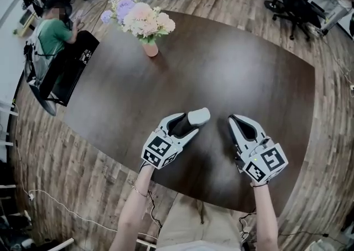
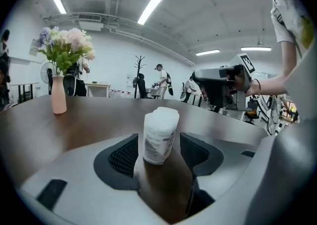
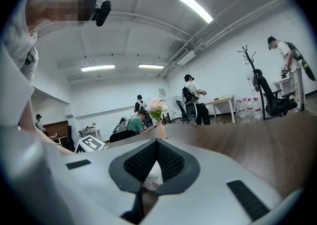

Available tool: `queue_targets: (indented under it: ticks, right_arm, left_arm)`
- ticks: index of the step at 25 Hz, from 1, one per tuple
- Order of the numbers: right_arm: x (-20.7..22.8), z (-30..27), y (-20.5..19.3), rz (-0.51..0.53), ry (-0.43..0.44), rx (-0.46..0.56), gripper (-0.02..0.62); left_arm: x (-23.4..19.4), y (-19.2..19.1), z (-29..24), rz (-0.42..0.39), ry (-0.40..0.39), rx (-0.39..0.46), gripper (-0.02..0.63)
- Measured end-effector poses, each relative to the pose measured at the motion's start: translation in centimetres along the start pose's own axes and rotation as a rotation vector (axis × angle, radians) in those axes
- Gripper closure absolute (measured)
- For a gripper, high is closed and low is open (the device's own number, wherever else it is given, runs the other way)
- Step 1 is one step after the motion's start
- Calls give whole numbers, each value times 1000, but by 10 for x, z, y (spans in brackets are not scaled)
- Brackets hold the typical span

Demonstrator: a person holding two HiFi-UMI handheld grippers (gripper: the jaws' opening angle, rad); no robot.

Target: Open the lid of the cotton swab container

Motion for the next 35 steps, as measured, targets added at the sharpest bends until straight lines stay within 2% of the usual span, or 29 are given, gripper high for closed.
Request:
queue_targets:
  ticks: [8,13,17,21,28,32,35]
  right_arm:
    - [10,-3,3,-5,-41,0,575]
    - [15,-4,0,-8,-66,-9,575]
    - [17,-3,-2,-10,-81,-17,575]
    - [19,-1,-4,-7,-91,-27,575]
    - [18,1,2,-21,-78,-21,575]
    - [10,5,14,-16,-33,-8,575]
    - [-2,11,28,-24,39,7,575]
  left_arm:
    - [-3,6,-26,-92,-69,-70,328]
    - [-3,1,-35,-142,-73,-148,333]
    - [-2,1,-35,-158,-70,-158,351]
    - [0,1,-34,-148,-93,-160,359]
    - [18,12,-22,-85,-147,-122,362]
    - [37,32,-7,-56,-171,-78,362]
    - [54,48,6,-49,-183,-57,362]
Point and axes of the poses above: the fingertips, and each gripper's own axes: z backward along the fingers, x to its right, y out of its top, the point moved 2 cm from there along z, backward along the fingers, and after that the axes turned 13 degrees about -y, right-handed, at the moved point
